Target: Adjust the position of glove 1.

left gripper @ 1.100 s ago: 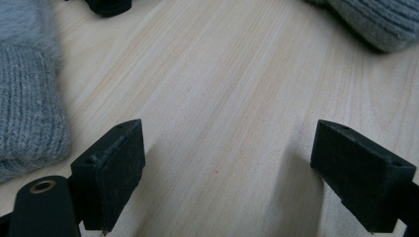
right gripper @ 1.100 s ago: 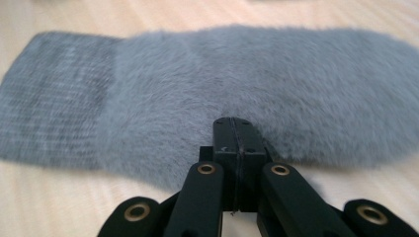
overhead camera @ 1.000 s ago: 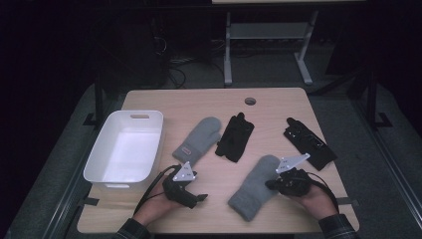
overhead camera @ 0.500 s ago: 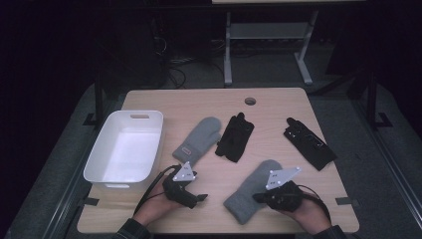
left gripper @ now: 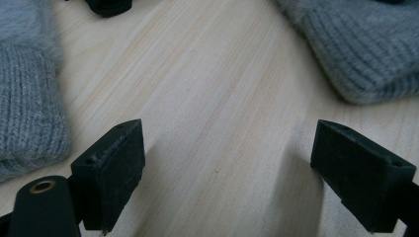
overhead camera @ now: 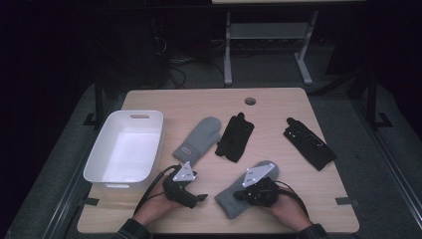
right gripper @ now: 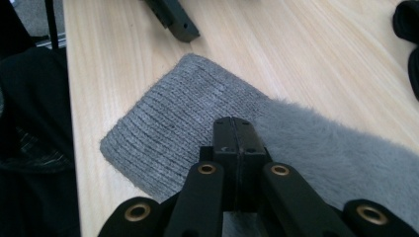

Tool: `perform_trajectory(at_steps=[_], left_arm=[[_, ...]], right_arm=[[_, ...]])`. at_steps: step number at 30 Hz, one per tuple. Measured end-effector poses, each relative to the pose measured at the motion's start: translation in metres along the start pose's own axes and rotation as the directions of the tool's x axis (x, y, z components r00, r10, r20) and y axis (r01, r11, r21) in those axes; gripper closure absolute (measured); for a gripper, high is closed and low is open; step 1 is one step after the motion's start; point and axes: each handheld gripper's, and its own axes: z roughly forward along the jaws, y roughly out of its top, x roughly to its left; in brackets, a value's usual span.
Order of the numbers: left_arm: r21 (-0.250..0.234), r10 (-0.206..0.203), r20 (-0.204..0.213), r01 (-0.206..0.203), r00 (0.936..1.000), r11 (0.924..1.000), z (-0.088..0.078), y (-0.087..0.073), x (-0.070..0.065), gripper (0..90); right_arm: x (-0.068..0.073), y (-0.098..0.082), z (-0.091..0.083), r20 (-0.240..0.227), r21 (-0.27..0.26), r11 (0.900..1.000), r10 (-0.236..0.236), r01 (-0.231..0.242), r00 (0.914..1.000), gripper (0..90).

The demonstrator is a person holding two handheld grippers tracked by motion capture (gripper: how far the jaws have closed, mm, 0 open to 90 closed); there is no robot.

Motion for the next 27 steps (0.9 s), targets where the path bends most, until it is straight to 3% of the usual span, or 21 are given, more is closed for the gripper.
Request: perform_trajectory(at_steps=[6, 8, 9, 11, 16, 22, 27], left_arm=[[0.000, -0.001, 0.000, 0.001, 1.0000, 1.0000, 0.000, 0.000, 0.000, 12.4], [-0.005, -0.005, 0.000, 0.005, 1.0000, 1.0000, 0.000, 0.000, 0.000, 12.5], [0.000, 0.000, 0.000, 0.000, 1.0000, 1.0000, 0.000, 0.000, 0.000, 12.4], [-0.006, -0.006, -0.001, 0.006, 1.0000, 1.0000, 0.000, 0.000, 0.000, 12.4], [-0.007, -0.006, -0.002, 0.006, 1.0000, 1.0000, 0.000, 0.000, -0.001, 12.4], [-0.007, -0.006, -0.003, 0.006, 1.0000, 1.0000, 0.000, 0.000, -0.001, 12.4], [-0.009, -0.008, -0.003, 0.008, 1.0000, 0.9999, 0.000, 0.000, -0.001, 12.4]], right_arm=[[-0.002, 0.007, 0.004, -0.006, -0.027, 1.000, -0.002, 0.002, 1.0000, 90.0], [-0.002, 0.006, -0.002, -0.005, -0.045, 0.999, 0.019, -0.020, 0.9998, 89.9], [-0.004, 0.005, -0.006, 0.006, -0.056, 0.998, 0.009, -0.008, 0.9999, 88.9], [-0.007, 0.002, -0.015, 0.009, -0.082, 0.995, 0.049, -0.048, 0.9988, 87.4], [-0.020, -0.013, -0.036, 0.073, -0.115, 0.989, 0.098, -0.089, 0.9925, 75.1], [-0.038, -0.039, -0.058, 0.169, -0.136, 0.981, 0.161, -0.139, 0.9723, 58.1], [-0.052, -0.061, -0.075, 0.240, -0.160, 0.968, 0.228, -0.194, 0.9435, 44.0]])
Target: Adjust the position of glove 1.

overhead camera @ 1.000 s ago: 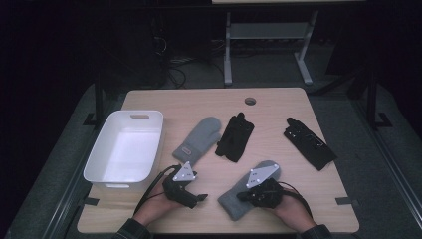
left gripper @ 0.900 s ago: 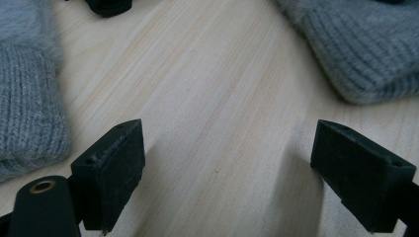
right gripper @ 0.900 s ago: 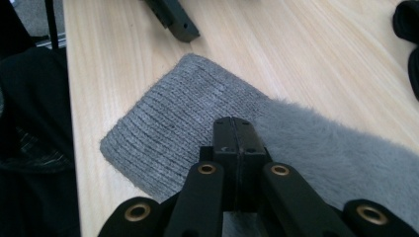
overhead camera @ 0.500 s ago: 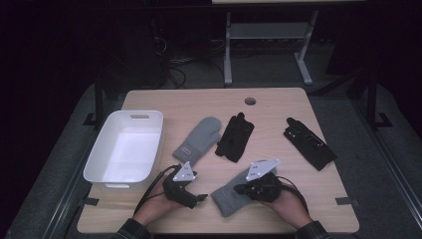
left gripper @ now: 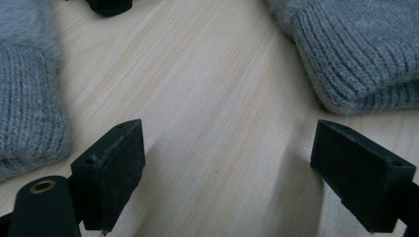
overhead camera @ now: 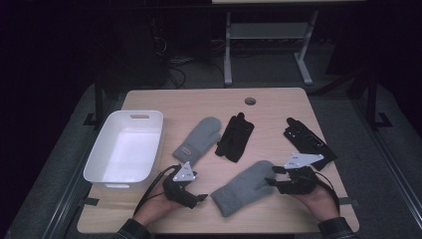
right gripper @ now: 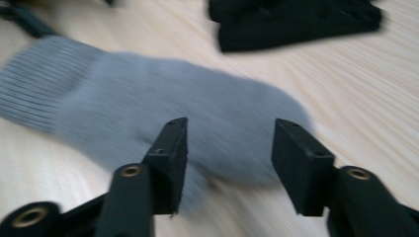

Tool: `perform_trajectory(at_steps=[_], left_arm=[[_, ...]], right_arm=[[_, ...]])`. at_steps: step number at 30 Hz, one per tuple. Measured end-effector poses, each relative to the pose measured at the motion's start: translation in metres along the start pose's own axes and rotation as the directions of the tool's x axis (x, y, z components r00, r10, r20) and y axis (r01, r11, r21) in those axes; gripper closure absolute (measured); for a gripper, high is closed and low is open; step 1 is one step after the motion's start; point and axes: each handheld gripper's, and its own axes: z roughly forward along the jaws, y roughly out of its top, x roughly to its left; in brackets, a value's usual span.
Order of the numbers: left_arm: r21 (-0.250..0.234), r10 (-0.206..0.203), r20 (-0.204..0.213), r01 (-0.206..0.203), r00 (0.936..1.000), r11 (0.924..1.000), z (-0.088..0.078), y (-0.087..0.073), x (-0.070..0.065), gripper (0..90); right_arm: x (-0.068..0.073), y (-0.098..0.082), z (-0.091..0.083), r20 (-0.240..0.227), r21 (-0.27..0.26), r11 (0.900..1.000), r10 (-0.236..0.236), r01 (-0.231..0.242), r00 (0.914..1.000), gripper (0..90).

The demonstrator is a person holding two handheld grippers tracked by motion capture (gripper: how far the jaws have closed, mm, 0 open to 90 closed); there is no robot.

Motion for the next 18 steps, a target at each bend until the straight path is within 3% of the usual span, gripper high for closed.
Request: perform_trajectory(at_steps=[5, 10, 13, 18], left_arm=[[0.007, 0.004, -0.001, -0.004, 1.0000, 1.0000, 0.000, 0.000, 0.000, 12.5], [0.009, 0.003, 0.000, -0.003, 1.0000, 1.0000, -0.001, 0.000, 0.000, 12.4], [0.009, 0.003, 0.000, -0.003, 1.0000, 1.0000, -0.001, 0.000, 0.000, 12.5], [0.014, 0.006, 0.002, -0.006, 1.0000, 0.9999, -0.001, 0.000, 0.000, 12.5]], right_arm=[[-0.021, -0.024, -0.010, 0.060, 0.017, 0.997, 0.073, -0.074, 0.9956, 33.8], [-0.034, -0.042, -0.013, 0.090, 0.034, 0.992, 0.121, -0.125, 0.9885, 23.8], [-0.037, -0.047, -0.010, 0.124, 0.040, 0.991, 0.124, -0.129, 0.9845, 16.3], [-0.038, -0.052, -0.003, 0.150, 0.046, 0.992, 0.113, -0.121, 0.9822, 13.7]])
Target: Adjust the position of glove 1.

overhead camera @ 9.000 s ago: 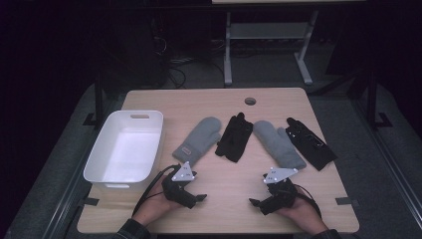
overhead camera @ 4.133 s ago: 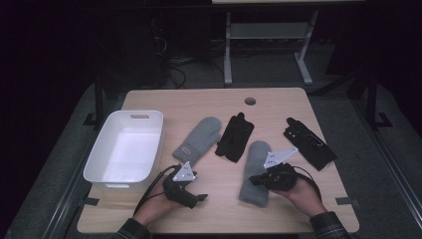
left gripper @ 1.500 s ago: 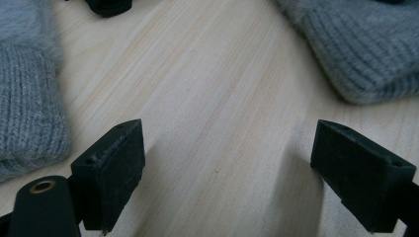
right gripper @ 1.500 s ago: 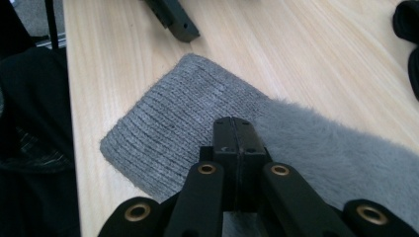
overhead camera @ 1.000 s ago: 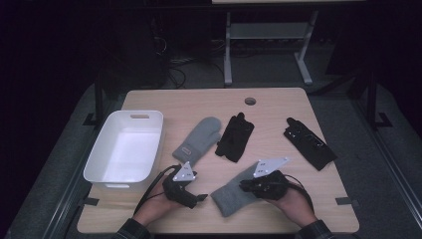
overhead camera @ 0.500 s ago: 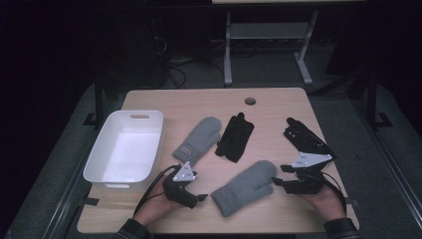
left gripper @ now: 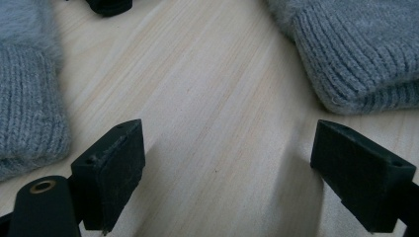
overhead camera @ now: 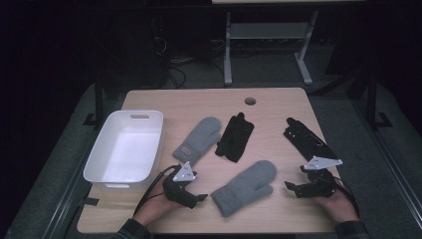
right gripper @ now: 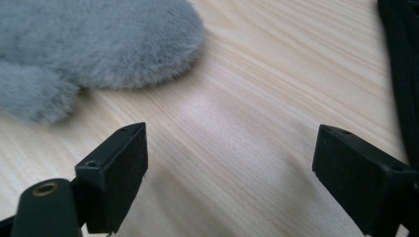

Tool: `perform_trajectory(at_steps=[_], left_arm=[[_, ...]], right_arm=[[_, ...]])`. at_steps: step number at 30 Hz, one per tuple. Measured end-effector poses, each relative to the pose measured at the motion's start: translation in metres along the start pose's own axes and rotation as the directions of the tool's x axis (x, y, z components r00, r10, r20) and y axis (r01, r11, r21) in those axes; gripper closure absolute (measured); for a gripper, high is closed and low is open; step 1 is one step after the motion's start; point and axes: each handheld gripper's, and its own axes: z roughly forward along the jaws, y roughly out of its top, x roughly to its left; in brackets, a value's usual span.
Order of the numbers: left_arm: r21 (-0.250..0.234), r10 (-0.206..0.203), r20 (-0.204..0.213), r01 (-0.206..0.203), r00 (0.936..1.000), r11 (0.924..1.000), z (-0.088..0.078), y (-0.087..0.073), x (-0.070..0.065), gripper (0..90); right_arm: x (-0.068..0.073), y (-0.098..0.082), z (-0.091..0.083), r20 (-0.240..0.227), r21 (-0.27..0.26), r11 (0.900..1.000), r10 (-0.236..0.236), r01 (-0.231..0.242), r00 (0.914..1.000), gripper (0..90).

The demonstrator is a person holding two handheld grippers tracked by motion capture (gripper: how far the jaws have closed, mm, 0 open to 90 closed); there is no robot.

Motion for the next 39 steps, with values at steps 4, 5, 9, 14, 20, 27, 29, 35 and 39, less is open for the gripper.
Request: perform_trajectory(at_steps=[4, 5, 9, 14, 20, 27, 29, 35, 39], left_arm=[[-0.002, -0.001, 0.000, 0.001, 1.0000, 1.0000, 0.000, 0.000, 0.000, 12.5], [-0.004, -0.004, 0.000, 0.004, 1.0000, 1.0000, 0.000, 0.000, 0.000, 12.4], [-0.005, -0.005, 0.000, 0.005, 1.0000, 1.0000, 0.000, 0.000, 0.000, 12.5], [0.020, -0.024, -0.005, 0.024, 0.9997, 0.9995, 0.000, 0.004, 0.001, 13.5], [0.003, -0.057, -0.037, 0.057, 0.9977, 0.9984, -0.006, 0.017, 0.002, 13.5], [-0.012, -0.076, -0.084, 0.075, 0.9936, 0.9971, -0.010, 0.036, 0.007, 13.8], [-0.010, -0.077, -0.111, 0.076, 0.9908, 0.9971, -0.011, 0.042, 0.008, 14.0], [-0.027, -0.094, -0.149, 0.091, 0.9844, 0.9955, -0.012, 0.060, 0.022, 14.1], [-0.021, -0.106, -0.167, 0.104, 0.9802, 0.9944, -0.007, 0.071, 0.033, 14.1]], right_arm=[[0.000, -0.004, 0.004, 0.006, 0.007, 1.000, 0.004, -0.004, 1.0000, 10.2], [-0.001, -0.004, 0.004, 0.003, 0.004, 1.000, 0.009, -0.009, 1.0000, 9.9], [-0.001, -0.007, 0.006, -0.001, -0.020, 1.000, 0.011, -0.011, 0.9999, 8.6], [-0.001, -0.007, 0.006, -0.003, -0.018, 1.000, 0.011, -0.011, 0.9999, 8.5], [-0.001, -0.007, 0.006, -0.004, -0.017, 1.000, 0.007, -0.007, 1.0000, 8.6], [-0.001, -0.007, 0.006, -0.004, -0.016, 1.000, 0.006, -0.006, 1.0000, 8.6], [-0.001, -0.007, 0.006, -0.004, -0.016, 1.000, 0.006, -0.006, 1.0000, 8.6], [-0.001, -0.007, 0.006, -0.004, -0.016, 1.000, 0.006, -0.006, 1.0000, 8.6], [-0.001, -0.007, 0.006, -0.004, -0.016, 1.000, 0.006, -0.006, 1.0000, 8.6]])
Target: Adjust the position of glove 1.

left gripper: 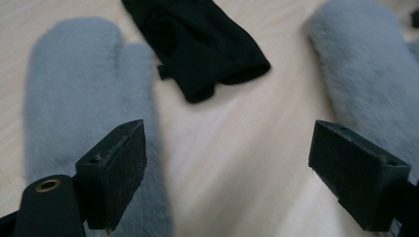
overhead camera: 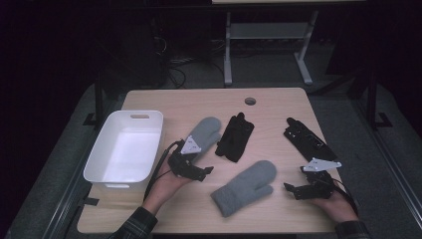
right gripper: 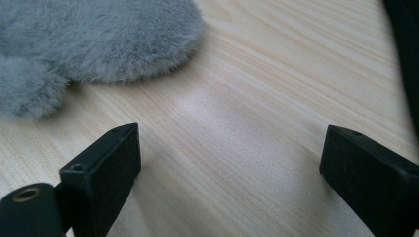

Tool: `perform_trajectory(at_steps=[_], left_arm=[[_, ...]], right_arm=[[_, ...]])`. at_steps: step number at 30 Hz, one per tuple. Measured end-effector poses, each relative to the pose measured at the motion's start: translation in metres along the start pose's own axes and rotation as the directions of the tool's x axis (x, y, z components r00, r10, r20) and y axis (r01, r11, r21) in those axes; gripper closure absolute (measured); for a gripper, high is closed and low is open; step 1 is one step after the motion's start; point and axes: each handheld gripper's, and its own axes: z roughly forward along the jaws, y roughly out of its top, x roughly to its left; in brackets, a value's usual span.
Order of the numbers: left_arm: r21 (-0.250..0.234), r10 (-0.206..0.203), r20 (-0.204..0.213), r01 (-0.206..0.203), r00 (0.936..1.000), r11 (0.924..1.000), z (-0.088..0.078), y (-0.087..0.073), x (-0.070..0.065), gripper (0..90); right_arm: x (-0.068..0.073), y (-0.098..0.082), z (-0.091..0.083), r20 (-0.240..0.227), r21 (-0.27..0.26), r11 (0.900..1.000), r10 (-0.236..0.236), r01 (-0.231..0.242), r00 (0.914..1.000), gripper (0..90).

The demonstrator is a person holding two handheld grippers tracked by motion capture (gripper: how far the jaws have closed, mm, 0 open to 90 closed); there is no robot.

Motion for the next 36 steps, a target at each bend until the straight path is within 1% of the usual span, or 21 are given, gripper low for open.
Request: perform_trajectory(at_steps=[2, 4, 6, 8, 10, 14, 18, 20, 22, 23, 24, 29, 31, 33, 35, 36], left_arm=[[-0.006, -0.014, -0.018, 0.014, 0.9997, 0.9999, 0.003, 0.005, 0.004, 14.1], [0.005, -0.022, -0.029, 0.022, 0.9993, 0.9997, 0.006, 0.010, 0.010, 14.1], [-0.008, -0.033, -0.045, 0.032, 0.9984, 0.9994, 0.009, 0.014, 0.016, 14.1], [0.001, -0.046, -0.059, 0.047, 0.9972, 0.9989, 0.013, 0.019, 0.022, 14.1], [0.007, -0.050, -0.075, 0.051, 0.9960, 0.9987, 0.016, 0.025, 0.028, 14.1], [-0.023, -0.095, -0.083, 0.093, 0.9921, 0.9954, 0.023, 0.035, 0.039, 14.1], [-0.031, -0.113, -0.110, 0.111, 0.9875, 0.9934, 0.029, 0.043, 0.051, 14.3], [-0.025, -0.123, -0.118, 0.121, 0.9854, 0.9924, 0.033, 0.044, 0.057, 16.4], [-0.011, -0.130, -0.146, 0.130, 0.9807, 0.9915, 0.040, 0.043, 0.063, 16.4], [-0.008, -0.130, -0.150, 0.130, 0.9802, 0.9914, 0.042, 0.041, 0.065, 17.0], [-0.006, -0.138, -0.157, 0.139, 0.9779, 0.9903, 0.045, 0.040, 0.067, 17.9], [0.032, -0.160, -0.175, 0.168, 0.9716, 0.9853, 0.057, 0.031, 0.078, 19.1], [0.051, -0.160, -0.178, 0.171, 0.9709, 0.9839, 0.061, 0.028, 0.081, 19.3], [0.059, -0.167, -0.176, 0.180, 0.9701, 0.9819, 0.065, 0.026, 0.083, 19.6], [0.067, -0.166, -0.179, 0.180, 0.9699, 0.9814, 0.068, 0.025, 0.083, 20.4], [0.079, -0.153, -0.181, 0.170, 0.9715, 0.9823, 0.069, 0.024, 0.084, 20.4]], right_arm=[[0.000, 0.000, 0.000, 0.000, 0.000, 1.000, 0.000, 0.000, 1.0000, 8.6], [0.000, 0.000, 0.000, 0.000, 0.000, 1.000, 0.000, 0.000, 1.0000, 8.6], [0.000, 0.000, 0.000, 0.000, 0.000, 1.000, 0.000, 0.000, 1.0000, 8.6], [0.000, 0.000, 0.000, 0.000, 0.000, 1.000, 0.000, 0.000, 1.0000, 8.5], [0.000, 0.000, 0.000, 0.000, 0.000, 1.000, 0.000, 0.000, 1.0000, 8.6], [0.000, 0.000, 0.000, 0.000, -0.001, 1.000, 0.000, 0.000, 1.0000, 8.6], [0.000, 0.000, 0.000, 0.000, 0.000, 1.000, 0.000, 0.000, 1.0000, 8.6], [0.000, 0.000, 0.000, -0.001, -0.001, 1.000, 0.000, 0.000, 1.0000, 8.6], [0.000, 0.000, 0.000, -0.001, 0.000, 1.000, -0.001, 0.001, 1.0000, 8.6], [0.000, 0.000, 0.000, -0.001, 0.000, 1.000, -0.001, 0.001, 1.0000, 8.6], [0.000, 0.000, 0.000, -0.001, 0.000, 1.000, -0.001, 0.001, 1.0000, 8.6], [0.000, 0.000, 0.000, -0.002, 0.000, 1.000, -0.002, 0.002, 1.0000, 8.6], [0.000, 0.000, 0.000, -0.002, 0.000, 1.000, -0.002, 0.002, 1.0000, 8.6], [0.000, 0.000, 0.000, -0.002, 0.000, 1.000, -0.002, 0.002, 1.0000, 8.6], [0.000, 0.000, 0.000, -0.002, 0.000, 1.000, -0.002, 0.002, 1.0000, 8.6], [0.000, 0.000, 0.000, -0.003, 0.000, 1.000, -0.002, 0.002, 1.0000, 8.6]])
